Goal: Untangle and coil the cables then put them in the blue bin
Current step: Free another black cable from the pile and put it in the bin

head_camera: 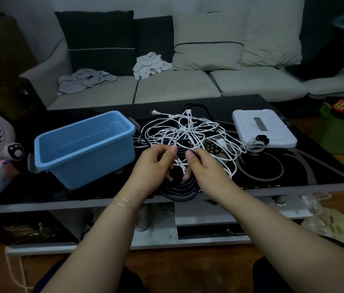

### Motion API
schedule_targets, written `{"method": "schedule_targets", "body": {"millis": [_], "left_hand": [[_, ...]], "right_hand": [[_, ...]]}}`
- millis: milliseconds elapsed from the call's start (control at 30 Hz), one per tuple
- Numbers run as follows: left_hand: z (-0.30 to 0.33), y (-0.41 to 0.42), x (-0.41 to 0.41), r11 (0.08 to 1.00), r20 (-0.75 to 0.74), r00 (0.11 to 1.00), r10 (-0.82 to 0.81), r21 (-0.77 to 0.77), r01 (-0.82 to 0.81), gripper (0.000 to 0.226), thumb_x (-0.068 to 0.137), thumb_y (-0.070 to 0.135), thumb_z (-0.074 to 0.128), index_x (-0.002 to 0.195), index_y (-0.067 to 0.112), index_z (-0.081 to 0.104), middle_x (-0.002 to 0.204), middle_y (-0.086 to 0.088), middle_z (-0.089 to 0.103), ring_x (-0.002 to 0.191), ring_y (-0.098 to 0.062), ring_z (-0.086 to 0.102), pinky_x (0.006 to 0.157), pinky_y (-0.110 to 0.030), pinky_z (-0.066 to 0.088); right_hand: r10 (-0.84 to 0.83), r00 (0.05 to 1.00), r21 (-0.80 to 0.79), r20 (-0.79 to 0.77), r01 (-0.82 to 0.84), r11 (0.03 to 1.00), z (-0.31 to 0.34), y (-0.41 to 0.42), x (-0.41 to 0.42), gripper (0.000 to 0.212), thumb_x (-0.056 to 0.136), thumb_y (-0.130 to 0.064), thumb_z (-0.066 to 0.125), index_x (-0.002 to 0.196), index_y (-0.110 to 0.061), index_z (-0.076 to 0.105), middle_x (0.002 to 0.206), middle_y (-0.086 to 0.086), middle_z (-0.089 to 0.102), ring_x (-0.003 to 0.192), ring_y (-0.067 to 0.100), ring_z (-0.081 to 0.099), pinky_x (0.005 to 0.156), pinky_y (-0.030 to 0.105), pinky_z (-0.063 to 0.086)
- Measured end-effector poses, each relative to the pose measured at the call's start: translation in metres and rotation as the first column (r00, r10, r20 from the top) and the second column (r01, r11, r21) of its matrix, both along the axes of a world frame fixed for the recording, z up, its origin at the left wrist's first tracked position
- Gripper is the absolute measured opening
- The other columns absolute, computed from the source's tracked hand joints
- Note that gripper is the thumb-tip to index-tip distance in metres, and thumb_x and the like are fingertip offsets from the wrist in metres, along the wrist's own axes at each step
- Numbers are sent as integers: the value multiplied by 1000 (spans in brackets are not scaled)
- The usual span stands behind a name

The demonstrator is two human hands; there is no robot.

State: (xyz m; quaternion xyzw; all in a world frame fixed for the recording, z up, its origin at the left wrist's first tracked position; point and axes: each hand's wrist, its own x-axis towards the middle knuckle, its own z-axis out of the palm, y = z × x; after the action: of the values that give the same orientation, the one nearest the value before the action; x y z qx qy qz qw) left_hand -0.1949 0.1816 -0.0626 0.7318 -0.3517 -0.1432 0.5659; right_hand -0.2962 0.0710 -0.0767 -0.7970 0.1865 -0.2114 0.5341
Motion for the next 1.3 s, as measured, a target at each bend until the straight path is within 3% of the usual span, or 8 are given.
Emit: {"method": "schedule_targets", "body": {"millis": [133,333,600,800,933,1033,1167,1300], "left_hand": [[-3,5,8,953,369,929,7,280,-118,14,94,36,58,88,27,66,75,9,68,70,-2,61,63,-19,45],[-1,14,15,939,280,949,-144,341,42,4,85,30,73,84,31,70,65,14,64,58,5,55,54,-8,40],[6,15,10,905,681,723,-119,374,-204,21,91,38,60,93,18,64,80,8,64,74,-13,59,61,-30,44],[9,29,22,975,509,852,120,101,-198,32,89,30,66,118,41,60,79,16,61,74,1,58,63,-10,44],[30,38,49,946,473,824,311,-71,-316,29,88,21,69,115,30,65,90,27,58,76,17,56,65,1,37],[56,54,86,884,476,755,452,-128,-449,31,88,15,67,118,19,65,101,12,62,88,4,54,79,-11,39],[83,80,134,821,338,750,569,-179,-542,36,91,13,61,123,32,59,107,8,59,84,-6,60,66,-25,54],[77,96,167,739,378,697,610,46,-672,39,90,12,58,128,21,52,120,-10,60,93,-28,63,73,-45,59]], "right_hand": [[-16,998,-219,-55,3,976,-3,-7,2,30,97,-44,43,111,-20,53,65,-5,63,66,7,60,64,28,42],[46,982,-517,-182,-135,845,3,-19,0,38,95,-52,40,118,-23,50,87,-5,64,88,20,61,68,31,39],[89,995,-352,-42,-98,931,-1,-15,6,31,89,-60,44,114,-40,42,87,-6,68,80,12,64,73,33,48],[68,984,79,168,-82,993,2,-26,8,68,71,-76,42,126,-36,37,99,-4,64,80,8,68,69,29,55],[66,988,96,140,-80,992,-3,-30,12,75,70,-78,40,129,-31,34,98,-1,63,70,14,70,64,29,54],[95,991,53,93,-101,994,-9,-29,14,82,66,-84,38,128,-32,33,96,-4,64,67,12,70,58,24,52],[128,989,36,80,-131,991,-17,-28,17,75,70,-84,38,127,-35,33,93,-4,65,65,14,69,58,29,55],[134,985,-16,107,-133,991,-23,-22,18,68,69,-88,35,121,-45,31,91,-8,64,61,14,69,65,41,57]]}}
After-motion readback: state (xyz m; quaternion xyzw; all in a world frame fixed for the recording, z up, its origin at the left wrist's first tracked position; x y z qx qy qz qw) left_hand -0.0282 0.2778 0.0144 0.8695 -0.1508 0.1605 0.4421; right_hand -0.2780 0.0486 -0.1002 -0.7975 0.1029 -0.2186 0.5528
